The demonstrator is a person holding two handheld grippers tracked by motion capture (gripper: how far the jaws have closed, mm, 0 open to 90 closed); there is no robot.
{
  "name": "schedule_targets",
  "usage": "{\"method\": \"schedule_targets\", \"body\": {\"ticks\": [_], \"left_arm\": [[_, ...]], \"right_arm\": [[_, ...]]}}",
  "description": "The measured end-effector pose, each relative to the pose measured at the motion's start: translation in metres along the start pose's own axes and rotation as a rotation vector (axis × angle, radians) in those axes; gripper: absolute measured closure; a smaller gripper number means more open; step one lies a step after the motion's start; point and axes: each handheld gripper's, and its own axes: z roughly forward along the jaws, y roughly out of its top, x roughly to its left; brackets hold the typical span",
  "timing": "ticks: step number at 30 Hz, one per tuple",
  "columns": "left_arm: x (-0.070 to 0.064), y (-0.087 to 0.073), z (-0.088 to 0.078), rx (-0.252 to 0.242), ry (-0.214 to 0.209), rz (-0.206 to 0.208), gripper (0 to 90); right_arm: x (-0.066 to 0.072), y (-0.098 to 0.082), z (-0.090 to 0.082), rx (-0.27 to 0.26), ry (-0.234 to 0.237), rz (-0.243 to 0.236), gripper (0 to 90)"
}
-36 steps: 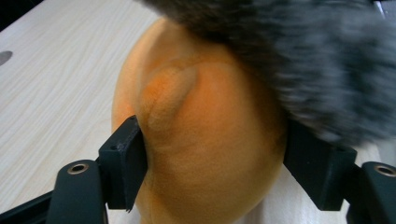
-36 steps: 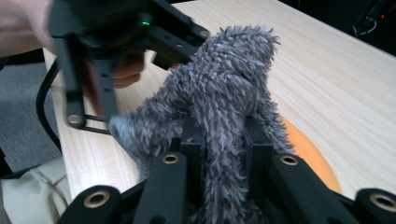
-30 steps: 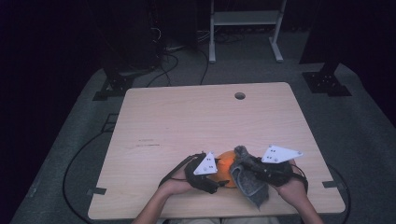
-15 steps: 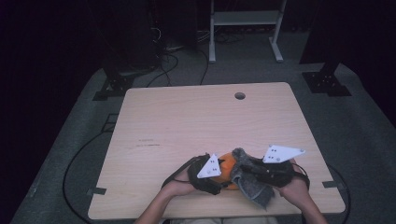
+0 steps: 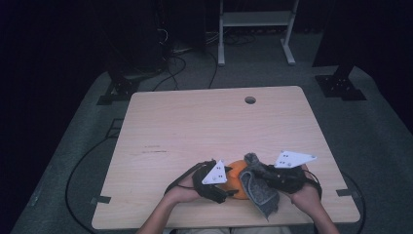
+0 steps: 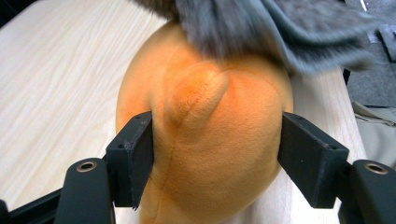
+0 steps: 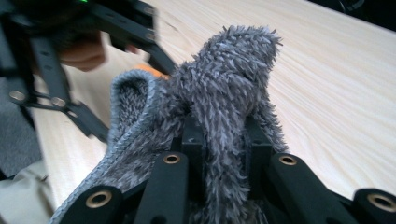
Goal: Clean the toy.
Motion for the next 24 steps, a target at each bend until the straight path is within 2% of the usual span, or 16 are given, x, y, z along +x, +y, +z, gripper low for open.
{"method": "schedule_targets", "body": {"ticks": [3, 5, 7, 9, 10, 13, 15, 17, 21, 22, 24], "left_arm": [[0.002, 0.001, -0.001, 0.0, 0.008, -0.019, 27.9], [0.002, 0.007, 0.0, -0.005, 0.021, -0.057, 18.5], [-0.002, 0.013, 0.0, -0.059, 0.026, -0.059, 15.5], [-0.004, 0.016, 0.0, -0.059, 0.019, -0.044, 23.0], [-0.005, 0.014, 0.001, -0.038, 0.031, -0.008, 26.7], [-0.001, 0.007, -0.001, -0.053, 0.021, -0.038, 32.2], [0.001, 0.005, -0.003, -0.056, 0.018, -0.047, 32.7], [0.0, 0.005, -0.002, -0.054, 0.008, -0.038, 32.7], [-0.002, 0.005, 0.0, -0.046, 0.009, -0.018, 31.7], [-0.003, 0.005, 0.0, -0.045, 0.005, -0.012, 31.8], [-0.003, 0.005, -0.002, -0.029, -0.007, 0.011, 31.9]], "right_arm": [[-0.008, -0.005, -0.002, 0.014, -0.02, 0.026, 74.9], [-0.008, -0.006, -0.001, 0.018, -0.024, 0.035, 74.9], [-0.006, -0.006, 0.001, 0.02, -0.014, 0.032, 74.8], [-0.002, -0.006, 0.002, 0.019, 0.0, 0.027, 74.8], [-0.001, -0.006, 0.003, 0.022, -0.002, 0.017, 74.8], [-0.005, -0.008, 0.001, 0.019, 0.002, 0.029, 74.7], [-0.009, -0.01, 0.001, 0.034, -0.025, 0.024, 74.6], [-0.014, -0.013, 0.0, 0.042, -0.032, 0.049, 74.6], [-0.006, -0.009, -0.003, 0.025, -0.037, 0.024, 75.0], [0.005, 0.0, -0.004, -0.026, 0.023, -0.003, 74.9], [0.014, 0.006, -0.001, -0.038, 0.033, -0.047, 74.9]]}}
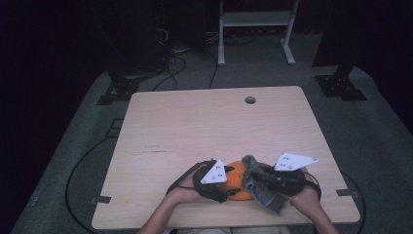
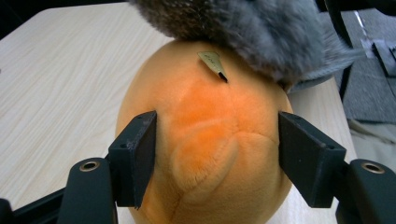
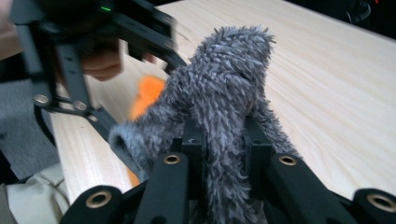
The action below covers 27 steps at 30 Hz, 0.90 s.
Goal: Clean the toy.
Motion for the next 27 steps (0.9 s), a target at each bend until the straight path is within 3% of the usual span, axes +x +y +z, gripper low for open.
{"method": "schedule_targets", "body": {"ticks": [2, 3, 5, 7, 11, 14, 16, 20, 24, 27], "left_arm": [[0.001, -0.001, -0.003, 0.011, -0.011, 0.014, 31.9], [0.001, 0.0, -0.003, 0.006, -0.009, 0.002, 31.5], [0.002, 0.003, -0.002, -0.006, 0.0, -0.023, 24.8], [0.001, 0.005, 0.002, 0.0, 0.011, -0.031, 19.1], [0.001, 0.002, 0.0, -0.008, 0.022, -0.012, 27.4], [0.004, -0.003, -0.002, -0.004, 0.011, -0.021, 30.3], [0.007, -0.005, -0.003, -0.004, 0.01, -0.027, 31.2], [0.013, -0.012, -0.008, -0.002, 0.018, -0.052, 31.4], [0.019, -0.019, -0.015, 0.01, 0.007, -0.072, 30.5], [0.02, -0.021, -0.016, 0.008, -0.006, -0.084, 29.6]], "right_arm": [[0.004, 0.001, 0.005, 0.013, -0.005, -0.019, 74.8], [0.003, -0.001, 0.006, 0.014, -0.007, -0.01, 74.8], [-0.003, -0.005, 0.007, 0.006, -0.01, 0.022, 74.9], [-0.003, -0.007, 0.008, 0.009, -0.023, 0.021, 74.9], [-0.01, -0.01, 0.005, 0.01, -0.021, 0.026, 74.5], [-0.027, -0.022, 0.003, 0.011, -0.022, 0.096, 74.5], [-0.036, -0.03, 0.002, 0.032, -0.049, 0.125, 74.5], [-0.042, -0.036, 0.003, 0.067, -0.1, 0.136, 75.1], [-0.039, -0.031, 0.003, 0.015, -0.069, 0.149, 75.1], [-0.039, -0.031, 0.007, 0.021, -0.028, 0.163, 74.9]]}}
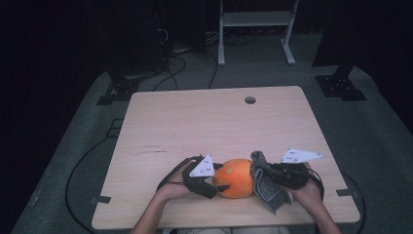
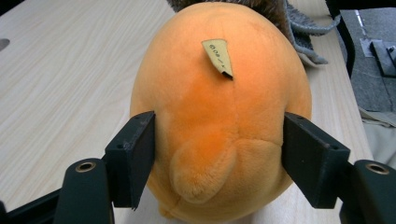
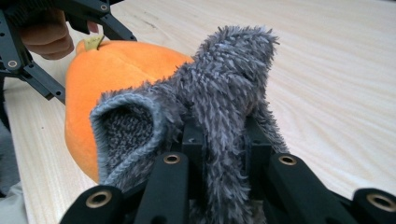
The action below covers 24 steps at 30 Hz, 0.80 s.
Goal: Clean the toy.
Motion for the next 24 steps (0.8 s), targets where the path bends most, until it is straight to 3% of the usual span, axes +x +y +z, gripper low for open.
{"method": "schedule_targets", "body": {"ticks": [2, 4, 6, 9, 11, 13, 17, 20, 24], "left_arm": [[0.001, -0.001, 0.0, -0.003, -0.004, -0.011, 29.0], [0.001, -0.002, 0.0, -0.005, -0.011, -0.012, 28.9], [0.001, -0.003, 0.001, -0.001, -0.013, -0.013, 28.0], [0.001, -0.003, 0.002, 0.005, -0.008, -0.013, 26.5], [0.002, -0.003, 0.001, 0.002, -0.01, -0.014, 26.5], [0.003, -0.005, 0.0, 0.008, -0.018, -0.015, 26.5], [0.006, -0.007, -0.002, 0.002, -0.019, -0.038, 26.5], [0.007, -0.008, -0.003, 0.003, -0.023, -0.036, 26.4], [0.009, -0.011, -0.003, 0.012, -0.024, -0.038, 24.7]], "right_arm": [[-0.005, -0.002, 0.001, 0.006, 0.017, 0.03, 74.8], [-0.009, -0.005, 0.003, 0.04, -0.009, 0.038, 74.8], [-0.01, -0.008, 0.004, 0.049, 0.005, 0.06, 74.8], [-0.004, -0.002, -0.003, 0.007, 0.004, 0.032, 74.8], [0.002, 0.004, -0.006, -0.041, 0.034, 0.017, 74.9], [0.005, 0.005, -0.003, -0.034, 0.039, -0.001, 74.8], [-0.005, -0.005, 0.007, 0.004, 0.036, 0.058, 74.7], [-0.009, -0.007, 0.007, 0.046, -0.018, 0.05, 74.7], [0.0, 0.0, -0.002, -0.009, 0.007, 0.021, 74.7]]}}
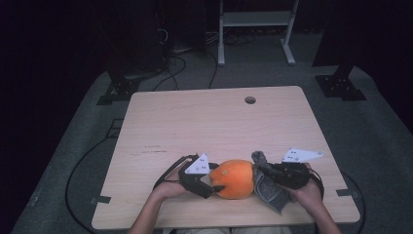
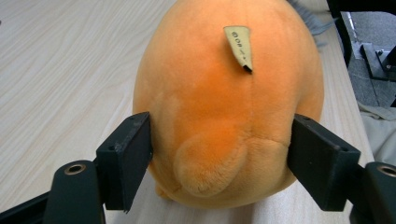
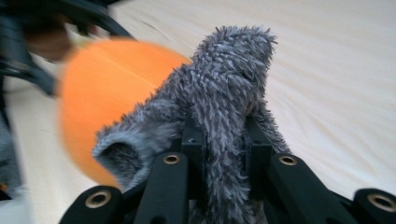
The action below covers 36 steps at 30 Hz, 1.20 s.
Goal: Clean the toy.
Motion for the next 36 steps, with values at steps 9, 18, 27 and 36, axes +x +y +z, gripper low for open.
{"method": "schedule_targets", "body": {"ticks": [9, 18, 27, 36], "left_arm": [[-0.001, -0.001, 0.0, 0.011, -0.014, 0.017, 24.4], [-0.009, 0.005, 0.005, -0.007, -0.019, 0.081, 24.3], [-0.009, 0.005, 0.008, -0.007, -0.018, 0.069, 22.5], [-0.017, 0.009, 0.013, -0.006, -0.034, 0.105, 20.0]], "right_arm": [[-0.002, -0.006, 0.004, 0.055, -0.029, -0.012, 74.8], [0.005, 0.001, 0.006, 0.028, 0.001, -0.034, 74.9], [0.001, 0.001, -0.004, 0.025, -0.031, -0.02, 74.8], [0.025, 0.021, -0.009, -0.094, 0.095, -0.019, 74.6]]}}
